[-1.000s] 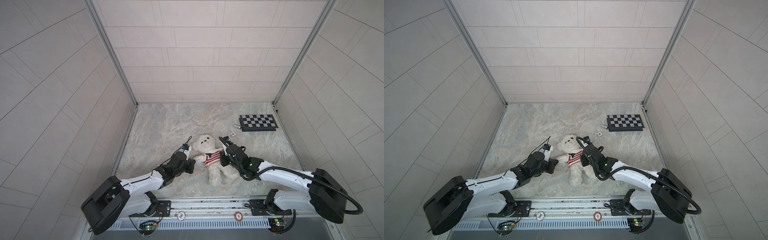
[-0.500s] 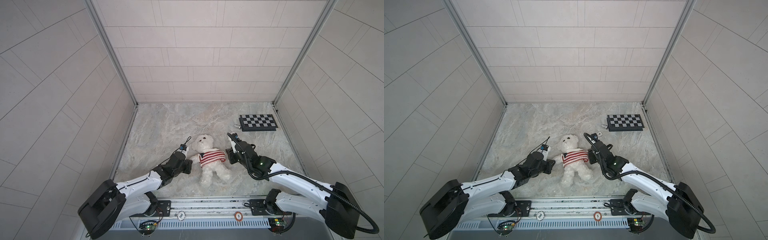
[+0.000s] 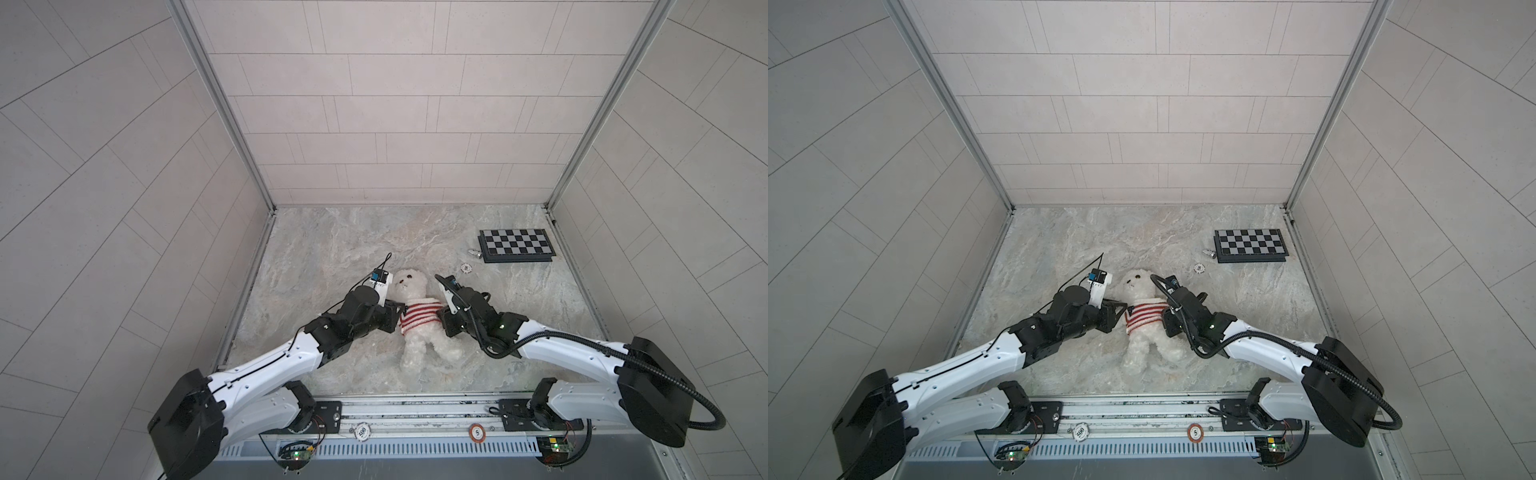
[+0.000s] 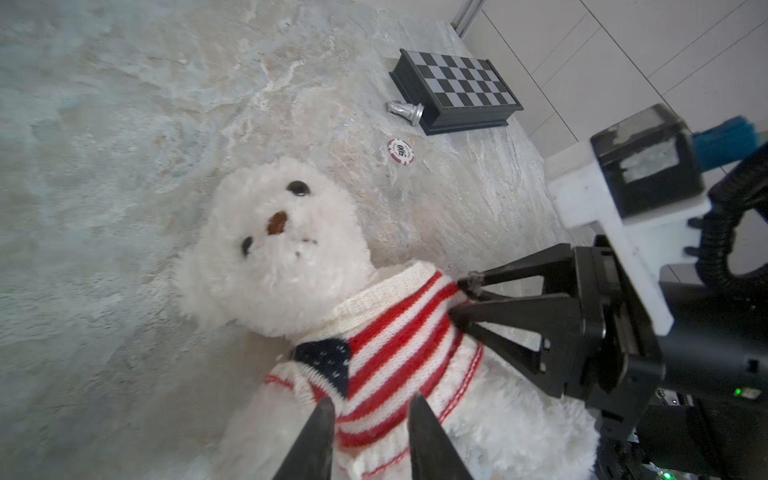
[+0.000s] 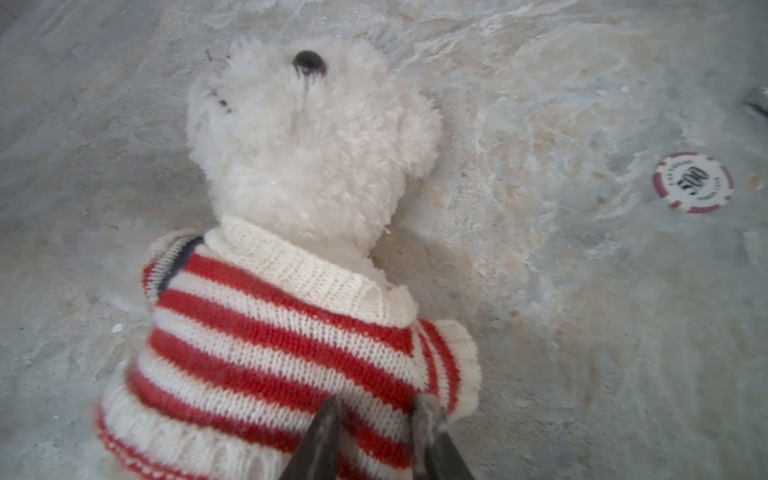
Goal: Dress the teddy bear
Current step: 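Reach both grippers back to the sweater's sides to adjust it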
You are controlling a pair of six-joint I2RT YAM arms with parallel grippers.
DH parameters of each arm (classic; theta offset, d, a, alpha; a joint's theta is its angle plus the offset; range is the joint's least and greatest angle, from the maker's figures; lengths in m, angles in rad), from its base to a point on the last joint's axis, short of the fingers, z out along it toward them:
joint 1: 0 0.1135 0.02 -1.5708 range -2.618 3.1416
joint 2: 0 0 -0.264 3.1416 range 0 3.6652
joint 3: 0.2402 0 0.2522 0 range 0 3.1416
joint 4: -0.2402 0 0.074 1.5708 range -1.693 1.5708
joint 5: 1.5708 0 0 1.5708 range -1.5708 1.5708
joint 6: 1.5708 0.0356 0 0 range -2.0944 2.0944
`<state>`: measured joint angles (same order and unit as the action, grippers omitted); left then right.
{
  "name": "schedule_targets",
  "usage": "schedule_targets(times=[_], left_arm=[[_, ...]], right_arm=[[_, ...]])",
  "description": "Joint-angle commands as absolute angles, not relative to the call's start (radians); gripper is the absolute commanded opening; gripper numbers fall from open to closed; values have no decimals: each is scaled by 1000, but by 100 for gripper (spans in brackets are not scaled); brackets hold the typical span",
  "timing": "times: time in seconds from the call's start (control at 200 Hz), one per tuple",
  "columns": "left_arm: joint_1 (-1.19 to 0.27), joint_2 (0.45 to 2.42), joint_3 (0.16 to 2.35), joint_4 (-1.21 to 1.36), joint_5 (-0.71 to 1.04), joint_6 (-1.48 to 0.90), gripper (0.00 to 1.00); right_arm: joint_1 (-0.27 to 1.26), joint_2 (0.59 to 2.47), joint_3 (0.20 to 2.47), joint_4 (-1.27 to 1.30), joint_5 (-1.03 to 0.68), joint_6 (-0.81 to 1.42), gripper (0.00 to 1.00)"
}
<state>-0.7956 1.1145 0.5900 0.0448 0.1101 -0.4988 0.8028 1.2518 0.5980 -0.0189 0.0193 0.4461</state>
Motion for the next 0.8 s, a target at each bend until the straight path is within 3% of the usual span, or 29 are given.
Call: schedule_targets(times=[0.0,0.19,0.496,0.791], left_arm=[[-803,1198,621,51,126,-530,31],[-802,1324,643,93,136,-529,30],[-778,1394,594,106,134,-523,25],[-752,1376,553,91,127,-513,13]], right_arm=[[838,1258,587,69,-17,519,32],[848,1212,510,178,-74,581,30],[724,983,418,-1,42,488,29],[644,1141,421,87,-46,449,31]])
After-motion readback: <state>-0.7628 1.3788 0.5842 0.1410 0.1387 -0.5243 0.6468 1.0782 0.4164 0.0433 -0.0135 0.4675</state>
